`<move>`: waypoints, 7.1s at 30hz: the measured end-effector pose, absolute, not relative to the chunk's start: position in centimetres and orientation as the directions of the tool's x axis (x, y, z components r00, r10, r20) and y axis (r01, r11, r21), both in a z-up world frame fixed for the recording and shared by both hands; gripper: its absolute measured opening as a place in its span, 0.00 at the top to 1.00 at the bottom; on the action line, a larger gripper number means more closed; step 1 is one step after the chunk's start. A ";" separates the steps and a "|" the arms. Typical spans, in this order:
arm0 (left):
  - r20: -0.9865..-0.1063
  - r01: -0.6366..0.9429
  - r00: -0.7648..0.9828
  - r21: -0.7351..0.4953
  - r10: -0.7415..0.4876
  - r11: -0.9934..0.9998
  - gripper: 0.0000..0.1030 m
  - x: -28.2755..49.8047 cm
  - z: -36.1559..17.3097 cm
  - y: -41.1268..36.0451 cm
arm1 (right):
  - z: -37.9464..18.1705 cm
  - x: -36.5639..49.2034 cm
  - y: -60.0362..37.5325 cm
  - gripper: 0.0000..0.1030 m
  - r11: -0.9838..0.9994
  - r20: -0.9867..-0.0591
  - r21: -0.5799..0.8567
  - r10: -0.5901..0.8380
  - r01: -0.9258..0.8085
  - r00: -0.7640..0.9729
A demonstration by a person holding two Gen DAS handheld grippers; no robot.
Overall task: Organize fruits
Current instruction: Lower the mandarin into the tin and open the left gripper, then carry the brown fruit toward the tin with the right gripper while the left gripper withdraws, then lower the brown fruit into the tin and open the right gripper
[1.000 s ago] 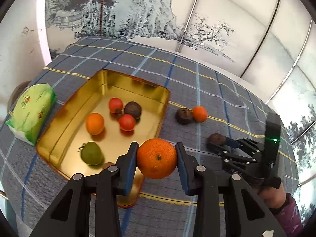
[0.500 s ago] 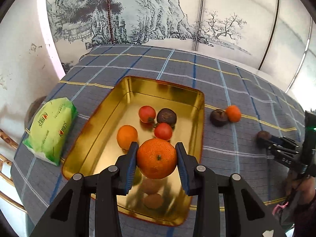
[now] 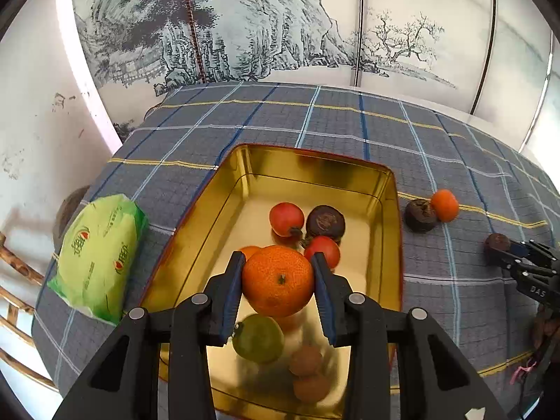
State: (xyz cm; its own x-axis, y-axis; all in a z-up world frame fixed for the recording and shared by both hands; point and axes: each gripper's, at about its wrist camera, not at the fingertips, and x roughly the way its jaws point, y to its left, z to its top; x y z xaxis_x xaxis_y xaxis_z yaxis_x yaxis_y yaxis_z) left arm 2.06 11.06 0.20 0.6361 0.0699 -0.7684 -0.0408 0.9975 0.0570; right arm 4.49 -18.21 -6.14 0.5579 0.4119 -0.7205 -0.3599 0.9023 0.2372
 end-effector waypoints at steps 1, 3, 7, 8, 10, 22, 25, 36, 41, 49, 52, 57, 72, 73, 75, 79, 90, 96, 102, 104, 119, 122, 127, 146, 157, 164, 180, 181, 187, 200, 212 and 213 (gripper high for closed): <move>-0.770 -0.040 0.634 0.062 0.073 0.997 0.67 2.3 0.1 11.1 | -6.1 4.5 -18.2 0.59 0.902 -0.720 0.238 0.412 -0.359 0.558; -0.774 -0.035 0.629 0.072 0.078 0.997 0.67 2.7 -0.1 11.3 | -6.2 4.5 -18.3 0.59 0.902 -0.720 0.239 0.412 -0.359 0.558; -0.777 -0.029 0.624 0.090 0.088 0.996 0.67 3.3 -0.5 11.5 | -6.2 4.5 -18.3 0.59 0.902 -0.720 0.238 0.412 -0.359 0.558; -0.777 -0.028 0.622 0.096 0.093 0.995 0.66 3.6 -0.6 11.6 | -6.2 4.6 -18.3 0.59 0.902 -0.720 0.238 0.412 -0.359 0.558; -0.778 -0.026 0.620 0.102 0.096 0.994 0.66 3.9 -0.7 11.7 | -6.2 4.6 -18.3 0.59 0.903 -0.721 0.238 0.412 -0.359 0.558; -0.782 -0.025 0.610 0.143 0.129 0.989 0.66 5.6 -1.3 12.4 | -6.2 4.7 -18.3 0.59 0.904 -0.721 0.236 0.409 -0.356 0.559; -0.783 -0.022 0.608 0.154 0.135 0.988 0.66 6.1 -1.4 12.5 | -6.2 4.7 -18.3 0.59 0.904 -0.721 0.237 0.409 -0.356 0.559; -0.788 -0.005 0.597 0.185 0.151 0.983 0.65 7.1 -1.9 12.7 | -6.3 4.8 -18.3 0.59 0.904 -0.721 0.236 0.408 -0.355 0.559; -0.779 -0.005 0.605 0.203 0.164 0.979 0.65 7.6 -1.8 12.7 | -6.3 4.9 -18.3 0.59 0.904 -0.721 0.236 0.408 -0.355 0.560; -0.768 0.004 0.616 0.225 0.175 0.974 0.65 8.0 -1.5 12.5 | -6.3 4.9 -18.3 0.59 0.905 -0.721 0.236 0.408 -0.355 0.560; -0.767 0.004 0.617 0.225 0.175 0.974 0.65 8.1 -1.5 12.5 | -6.3 4.9 -18.3 0.59 0.905 -0.722 0.236 0.408 -0.355 0.560; -0.769 0.004 0.614 0.226 0.176 0.974 0.65 8.1 -1.5 12.6 | -6.3 5.0 -18.3 0.59 0.905 -0.722 0.235 0.406 -0.354 0.560; -0.754 -0.037 0.628 0.222 0.196 0.974 0.64 6.2 -1.0 12.6 | -6.3 5.0 -18.2 0.59 0.906 -0.723 0.232 0.404 -0.353 0.561; -0.752 -0.040 0.629 0.221 0.197 0.974 0.64 5.9 -0.9 12.6 | -6.3 5.0 -18.2 0.59 0.906 -0.722 0.232 0.404 -0.353 0.561; -0.749 -0.048 0.633 0.214 0.195 0.976 0.64 5.4 -0.6 12.6 | -6.3 5.0 -18.2 0.59 0.907 -0.723 0.230 0.402 -0.353 0.562; -0.738 -0.068 0.644 0.205 0.199 0.976 0.61 4.2 -0.3 12.7 | -6.3 5.0 -18.1 0.59 0.907 -0.723 0.231 0.403 -0.353 0.561; -0.662 -0.114 0.721 0.180 0.206 0.977 0.60 0.6 0.1 13.4 | -6.4 5.2 -18.4 0.59 0.917 -0.734 0.182 0.367 -0.355 0.571; -0.569 -0.108 0.808 0.109 0.151 0.988 0.54 -0.9 0.0 15.0 | -6.2 4.9 -17.4 0.59 0.926 -0.747 0.119 0.321 -0.358 0.582; -0.506 -0.122 0.852 0.056 0.134 0.991 0.54 -1.8 -0.6 16.1 | -6.1 4.3 -17.0 0.59 0.934 -0.751 0.083 0.288 -0.347 0.594; -0.492 -0.138 0.858 0.053 0.146 0.989 0.54 -2.0 -0.8 16.3 | -6.0 4.1 -16.7 0.59 0.938 -0.750 0.078 0.278 -0.337 0.600; -0.467 -0.178 0.870 -0.003 0.156 0.984 0.44 -2.4 -1.5 17.5 | -1.3 1.5 -12.3 0.59 0.909 -0.683 0.094 0.356 -0.407 0.638; -0.469 -0.190 0.868 -0.007 0.165 0.982 0.42 -2.3 -1.6 17.7 | -0.1 1.2 -10.3 0.59 0.888 -0.667 0.104 0.396 -0.447 0.631; -0.474 -0.199 0.865 -0.022 0.165 0.980 0.39 -2.2 -1.6 18.2 | 1.3 0.9 -6.5 0.59 0.849 -0.659 0.113 0.453 -0.516 0.601; -0.474 -0.253 0.861 -0.084 0.185 0.964 0.29 -2.5 -1.6 19.7 | 1.0 2.1 3.4 0.59 0.765 -0.677 0.096 0.519 -0.637 0.522; -0.452 -0.279 0.866 -0.079 0.215 0.957 0.23 -3.0 -1.3 19.7 | 0.2 2.2 5.8 0.59 0.760 -0.704 0.028 0.476 -0.650 0.526; -0.445 -0.293 0.866 -0.081 0.228 0.953 0.15 -3.2 -1.2 19.7 | -0.2 2.3 6.7 0.59 0.756 -0.713 -0.001 0.458 -0.654 0.531; -0.462 -0.347 0.847 -0.103 0.264 0.932 0.12 -3.1 -1.5 20.6 | -0.7 2.4 7.4 0.59 0.756 -0.716 -0.036 0.436 -0.653 0.544; -0.461 -0.347 0.847 -0.104 0.264 0.932 0.12 -3.1 -1.5 20.6 | -0.7 2.5 7.4 0.59 0.757 -0.717 -0.035 0.436 -0.652 0.544; -0.462 -0.350 0.846 -0.101 0.268 0.931 0.09 -3.1 -1.5 20.6 | -0.8 2.6 7.4 0.59 0.759 -0.719 -0.034 0.434 -0.650 0.543; -0.462 -0.360 0.842 -0.098 0.278 0.928 0.06 -3.2 -1.5 20.8 | -1.0 2.9 7.2 0.59 0.763 -0.719 -0.026 0.435 -0.646 0.543; -0.468 -0.365 0.838 -0.099 0.281 0.926 0.06 -3.1 -1.8 20.9 | -1.0 3.2 7.3 0.59 0.763 -0.720 -0.022 0.436 -0.646 0.540; -0.468 -0.365 0.838 -0.100 0.280 0.926 0.06 -3.1 -1.8 21.0 | -1.1 3.3 7.2 0.59 0.763 -0.720 -0.019 0.438 -0.646 0.539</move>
